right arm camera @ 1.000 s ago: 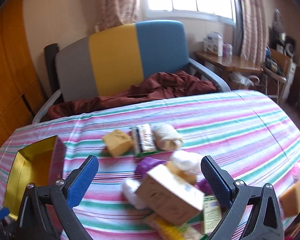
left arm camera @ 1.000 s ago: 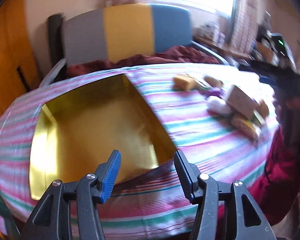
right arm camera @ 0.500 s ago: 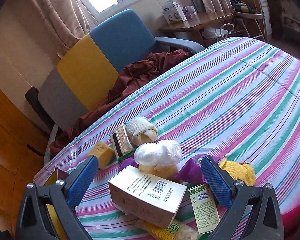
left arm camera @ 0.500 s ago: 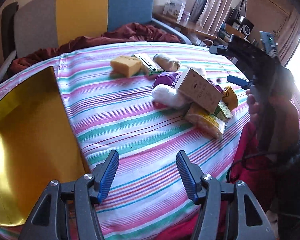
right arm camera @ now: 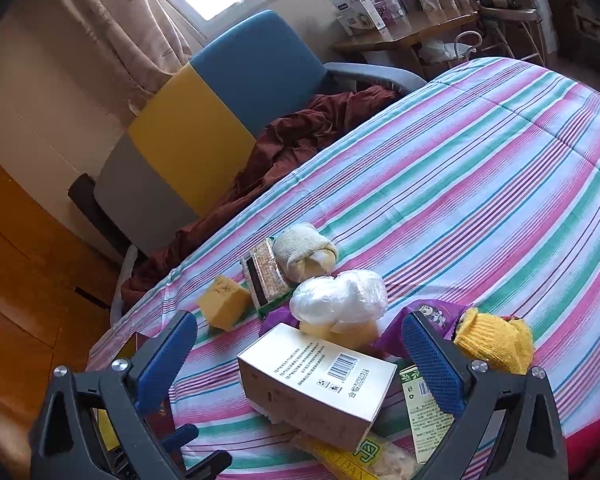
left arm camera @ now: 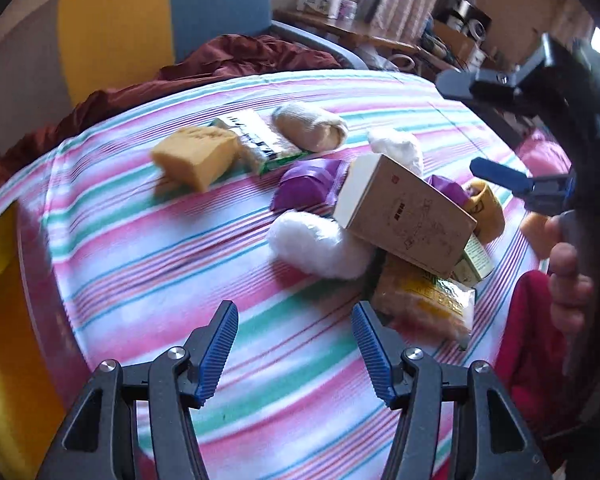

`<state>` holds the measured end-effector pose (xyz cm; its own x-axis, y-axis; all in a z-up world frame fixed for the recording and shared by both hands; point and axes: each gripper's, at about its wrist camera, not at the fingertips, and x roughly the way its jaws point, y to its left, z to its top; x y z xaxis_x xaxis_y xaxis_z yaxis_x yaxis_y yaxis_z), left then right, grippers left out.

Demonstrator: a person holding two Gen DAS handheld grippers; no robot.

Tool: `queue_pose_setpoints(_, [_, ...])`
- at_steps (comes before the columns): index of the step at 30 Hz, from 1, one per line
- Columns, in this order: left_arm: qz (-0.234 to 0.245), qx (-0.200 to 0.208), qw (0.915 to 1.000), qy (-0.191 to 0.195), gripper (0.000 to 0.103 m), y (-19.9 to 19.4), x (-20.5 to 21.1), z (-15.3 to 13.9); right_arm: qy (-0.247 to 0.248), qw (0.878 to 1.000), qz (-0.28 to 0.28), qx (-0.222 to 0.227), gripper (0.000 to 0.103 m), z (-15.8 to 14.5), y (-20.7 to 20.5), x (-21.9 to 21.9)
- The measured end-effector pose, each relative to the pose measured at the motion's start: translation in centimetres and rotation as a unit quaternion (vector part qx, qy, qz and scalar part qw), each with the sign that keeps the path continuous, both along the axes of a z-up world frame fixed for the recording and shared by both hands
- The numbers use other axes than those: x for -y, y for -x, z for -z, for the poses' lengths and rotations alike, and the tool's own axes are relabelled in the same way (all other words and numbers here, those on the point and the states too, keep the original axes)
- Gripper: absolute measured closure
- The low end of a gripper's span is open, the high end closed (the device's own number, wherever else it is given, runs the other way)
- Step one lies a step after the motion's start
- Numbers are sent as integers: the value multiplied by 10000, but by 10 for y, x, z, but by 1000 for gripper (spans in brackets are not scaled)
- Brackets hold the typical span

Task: Organize objects
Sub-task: 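Move left tool toward the clear plastic bag while right tool approaches the white barcode box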

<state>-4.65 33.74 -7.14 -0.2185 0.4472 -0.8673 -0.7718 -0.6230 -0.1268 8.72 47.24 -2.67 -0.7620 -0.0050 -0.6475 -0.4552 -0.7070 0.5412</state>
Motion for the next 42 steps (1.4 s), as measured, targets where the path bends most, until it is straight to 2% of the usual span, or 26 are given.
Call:
queue_pose_setpoints(1, [81,-80,9999,68,42,1,-6,2,19,10000,-12,17,0,1,1,0])
queue_pose_setpoints(3, [177,-200,9996,103,32,3,-16,4,73,10000,-36,53,0,3,2,0])
queue_pose_setpoints(4, [278,-191,9994,94,23,4,-21,7,105,9999,-50,68,0,4,3,-1])
queue_pose_setpoints(5, [322,-170,9993,98,21,5,-24,8,125,9999,-56,74,0,5,3,-1])
queue_pose_setpoints(13, [454,-267,9986,78,20,19,-48,22,277,9995,-89,102,0,9,5,-3])
queue_pose_setpoints(16, [468,-63,9988,-97,33,23,-50,27,308,9993,-122,162,0,11,8,-2])
queue_pose_setpoints(20, [431,43,9979,-485,39,15,-34,26,468,9979,-213,384,0,22,16,-5])
queue_pose_setpoints(22, [391,38,9977,-548,42,8,-24,25,605,9964,-298,504,0,29,20,-4])
queue_pose_setpoints(24, [371,66,9975,-594,48,-2,-11,24,576,9956,-344,657,0,33,23,-1])
queue_pose_setpoints(25, [374,55,9977,-570,68,-8,-5,25,502,9954,-363,735,0,34,25,1])
queue_pose_setpoints(26, [393,39,9980,-494,76,-13,0,27,445,9951,-381,796,0,35,26,2])
queue_pose_setpoints(30, [385,-44,9984,-416,76,-32,19,29,489,9927,-575,937,0,40,31,7])
queue_pose_setpoints(32, [387,36,9982,-451,76,-37,27,27,1001,9882,-878,761,0,44,33,9])
queue_pose_setpoints(34, [329,29,9982,-504,75,-42,32,23,1645,9771,-1299,365,0,46,36,13])
queue_pose_setpoints(37, [220,54,9982,-549,72,-40,37,17,1379,9834,-1140,288,0,38,31,12])
queue_pose_setpoints(42, [-337,61,9980,-538,58,-24,39,13,1368,9861,-830,444,0,43,28,4])
